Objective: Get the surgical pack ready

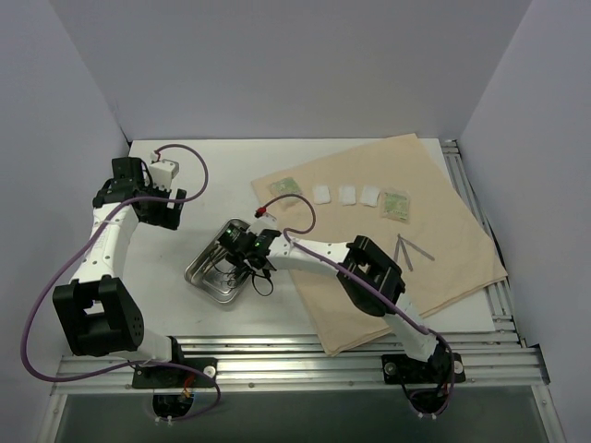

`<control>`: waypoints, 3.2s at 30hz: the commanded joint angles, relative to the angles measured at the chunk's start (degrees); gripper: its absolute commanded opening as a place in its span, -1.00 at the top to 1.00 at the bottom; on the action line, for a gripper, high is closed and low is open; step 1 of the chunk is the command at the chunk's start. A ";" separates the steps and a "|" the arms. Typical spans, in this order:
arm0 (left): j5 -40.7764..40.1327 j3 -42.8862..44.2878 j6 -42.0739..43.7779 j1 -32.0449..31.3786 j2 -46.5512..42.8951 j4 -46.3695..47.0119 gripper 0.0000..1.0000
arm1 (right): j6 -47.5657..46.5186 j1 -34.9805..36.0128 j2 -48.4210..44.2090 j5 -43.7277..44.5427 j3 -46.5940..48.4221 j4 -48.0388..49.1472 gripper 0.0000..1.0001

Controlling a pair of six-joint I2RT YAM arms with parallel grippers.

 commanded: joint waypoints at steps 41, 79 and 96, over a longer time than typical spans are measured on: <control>0.99 7.27 0.94 -1.91 3.76 -6.69 -0.88 | -46.27 -41.98 -37.12 -13.87 -51.13 -9.47 0.40; 6.01 8.94 -2.31 -2.52 2.96 -6.87 -0.88 | -24.22 -6.76 -20.98 -7.63 -15.38 0.99 1.00; 4.33 4.55 -0.91 -2.52 0.68 -4.76 -0.88 | -7.78 -3.05 -4.86 -2.01 -6.84 9.53 1.00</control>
